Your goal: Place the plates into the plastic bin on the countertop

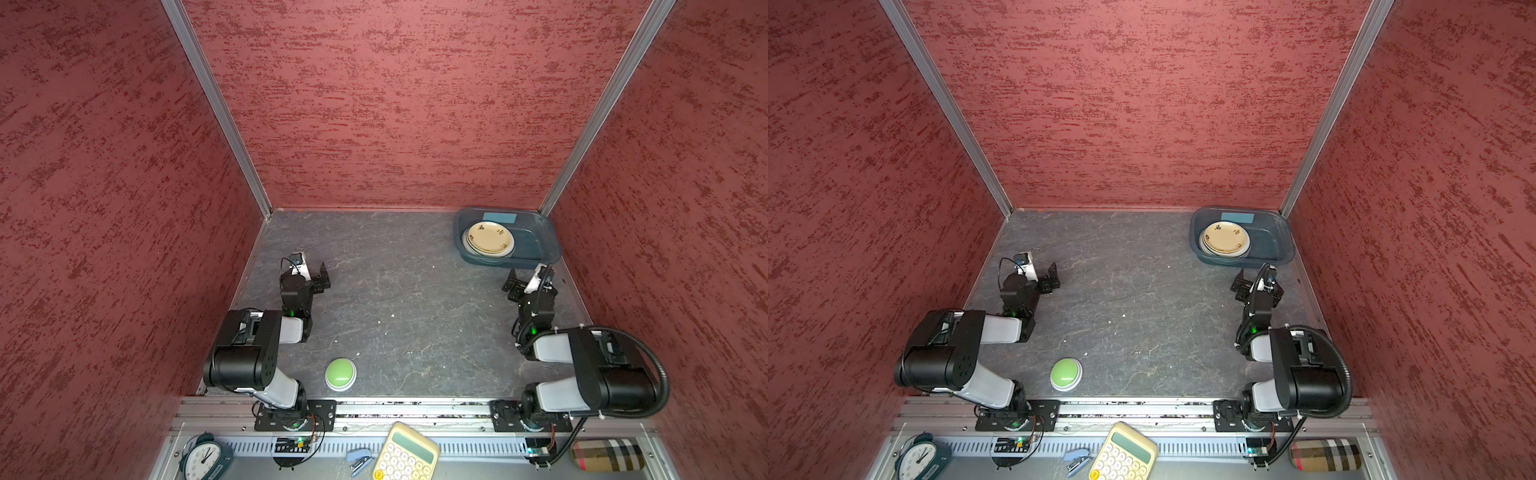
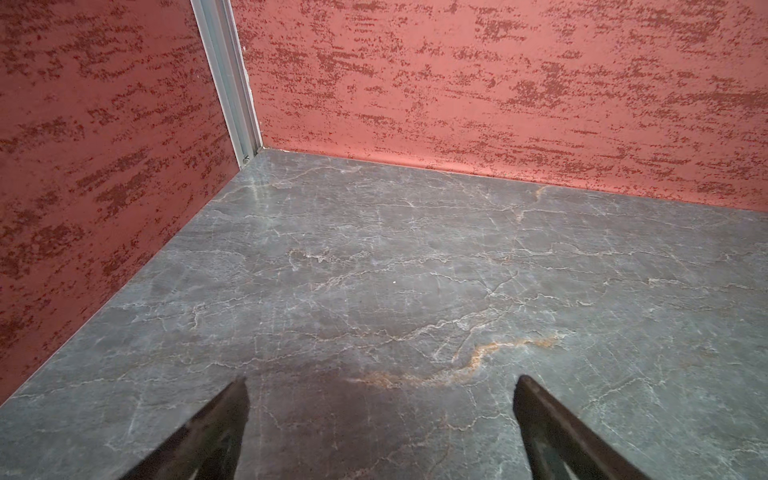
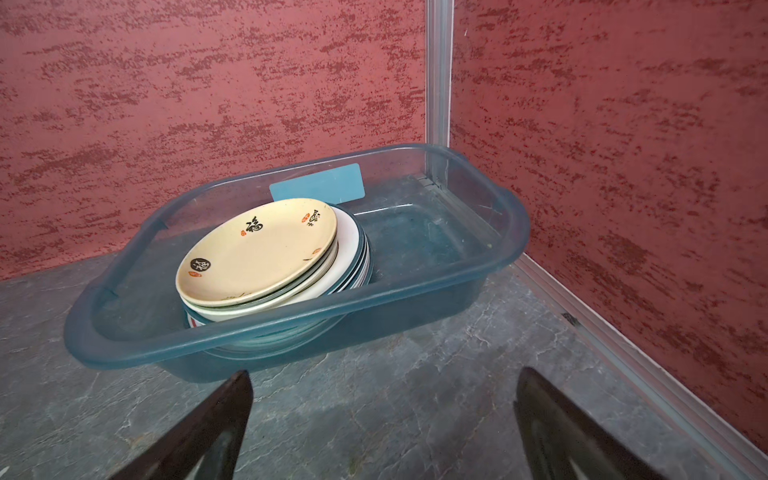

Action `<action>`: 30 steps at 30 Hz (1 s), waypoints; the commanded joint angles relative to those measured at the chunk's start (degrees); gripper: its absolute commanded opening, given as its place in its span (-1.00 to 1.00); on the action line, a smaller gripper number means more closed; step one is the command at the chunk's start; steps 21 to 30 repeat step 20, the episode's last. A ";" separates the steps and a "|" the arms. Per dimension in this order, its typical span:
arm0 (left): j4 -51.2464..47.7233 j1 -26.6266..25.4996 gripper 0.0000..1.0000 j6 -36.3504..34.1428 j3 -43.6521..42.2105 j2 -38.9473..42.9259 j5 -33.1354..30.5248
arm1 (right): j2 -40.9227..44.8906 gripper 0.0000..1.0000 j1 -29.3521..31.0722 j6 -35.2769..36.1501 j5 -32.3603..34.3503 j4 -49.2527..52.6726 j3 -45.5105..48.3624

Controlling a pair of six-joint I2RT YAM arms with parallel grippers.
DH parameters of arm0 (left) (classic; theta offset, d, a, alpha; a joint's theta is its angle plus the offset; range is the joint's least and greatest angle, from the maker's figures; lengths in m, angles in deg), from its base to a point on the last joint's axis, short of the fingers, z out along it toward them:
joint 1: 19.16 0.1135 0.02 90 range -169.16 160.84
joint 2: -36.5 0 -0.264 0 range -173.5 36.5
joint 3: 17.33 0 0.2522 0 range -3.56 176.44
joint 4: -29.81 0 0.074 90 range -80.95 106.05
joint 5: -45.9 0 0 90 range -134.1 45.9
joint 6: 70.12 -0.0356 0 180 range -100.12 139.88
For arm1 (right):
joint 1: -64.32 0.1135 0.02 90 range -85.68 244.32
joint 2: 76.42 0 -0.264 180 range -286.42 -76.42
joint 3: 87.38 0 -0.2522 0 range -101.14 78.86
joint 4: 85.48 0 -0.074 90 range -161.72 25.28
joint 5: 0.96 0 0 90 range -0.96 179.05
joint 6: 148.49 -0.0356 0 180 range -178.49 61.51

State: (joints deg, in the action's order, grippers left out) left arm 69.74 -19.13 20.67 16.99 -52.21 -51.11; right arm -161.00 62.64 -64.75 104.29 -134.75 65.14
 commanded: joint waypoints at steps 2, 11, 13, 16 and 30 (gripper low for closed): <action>0.08 -0.29 0.99 -0.21 0.10 0.62 -0.83 | -3.39 0.98 -0.16 2.49 -3.09 -3.58 -1.81; 0.01 -0.29 0.99 -0.18 0.12 0.59 -0.91 | -3.93 0.98 -0.79 2.14 -3.51 -4.08 -1.75; -0.11 -0.29 0.99 -0.24 0.18 0.64 -0.80 | -3.91 0.98 -0.80 2.13 -3.48 -4.13 -1.76; -0.30 -0.16 0.99 -0.16 0.29 0.60 -0.55 | -3.96 0.98 -0.79 2.13 -3.48 -4.32 -1.75; -0.25 -0.21 0.99 -0.11 0.28 0.64 -0.55 | -3.97 0.98 -0.79 2.20 -3.47 -4.29 -1.80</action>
